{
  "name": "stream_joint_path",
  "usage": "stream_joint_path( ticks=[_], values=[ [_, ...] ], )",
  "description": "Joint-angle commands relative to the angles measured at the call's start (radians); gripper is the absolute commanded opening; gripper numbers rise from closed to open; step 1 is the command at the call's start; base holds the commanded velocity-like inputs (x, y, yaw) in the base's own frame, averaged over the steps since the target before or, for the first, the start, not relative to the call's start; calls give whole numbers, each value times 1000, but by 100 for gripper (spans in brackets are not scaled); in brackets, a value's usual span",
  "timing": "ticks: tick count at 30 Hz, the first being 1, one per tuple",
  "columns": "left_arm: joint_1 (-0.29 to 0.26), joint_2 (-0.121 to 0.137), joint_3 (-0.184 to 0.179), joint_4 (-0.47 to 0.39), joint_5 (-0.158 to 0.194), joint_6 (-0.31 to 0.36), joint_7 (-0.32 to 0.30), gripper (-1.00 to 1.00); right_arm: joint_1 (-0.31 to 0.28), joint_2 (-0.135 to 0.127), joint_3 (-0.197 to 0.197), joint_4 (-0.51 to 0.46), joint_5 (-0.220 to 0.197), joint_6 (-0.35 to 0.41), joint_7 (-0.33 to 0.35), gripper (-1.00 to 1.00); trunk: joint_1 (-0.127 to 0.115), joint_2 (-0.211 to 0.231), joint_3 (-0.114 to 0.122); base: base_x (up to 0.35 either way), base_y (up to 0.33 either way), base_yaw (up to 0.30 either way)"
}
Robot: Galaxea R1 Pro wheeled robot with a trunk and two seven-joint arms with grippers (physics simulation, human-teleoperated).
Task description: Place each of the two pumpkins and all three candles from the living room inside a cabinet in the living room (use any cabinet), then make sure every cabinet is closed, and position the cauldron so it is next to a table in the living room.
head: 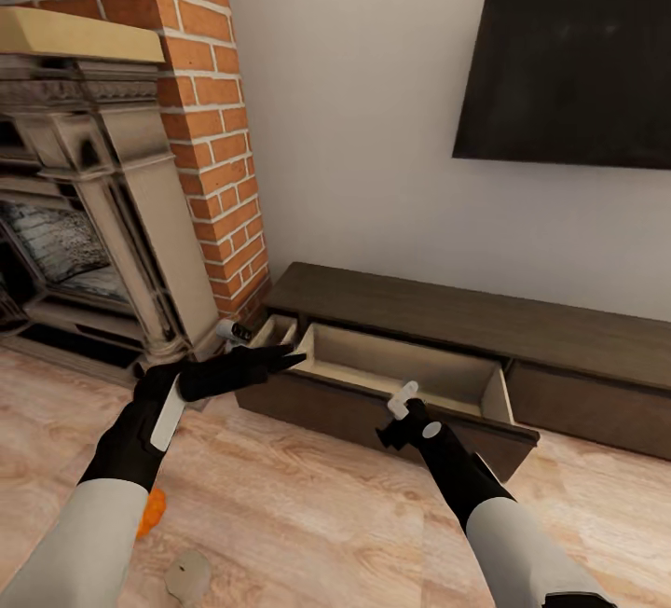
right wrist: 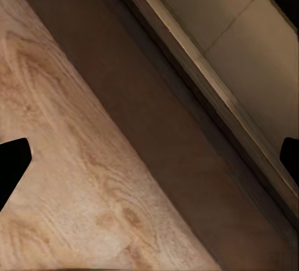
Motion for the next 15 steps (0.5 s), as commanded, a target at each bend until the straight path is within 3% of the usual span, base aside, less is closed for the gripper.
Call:
stream_joint_path(
  ticks=[1, 15],
  values=[
    [0, -1, 0, 0, 0, 0, 0, 100, 0, 0, 0, 1, 0, 0, 0, 100, 0, 0, 0, -189, -69, 293],
    [1, -4, 0, 0, 0, 0, 0, 100, 1, 2, 0, 12, 0, 0, 0, 100, 0, 0, 0, -26, -10, 293]
  ],
)
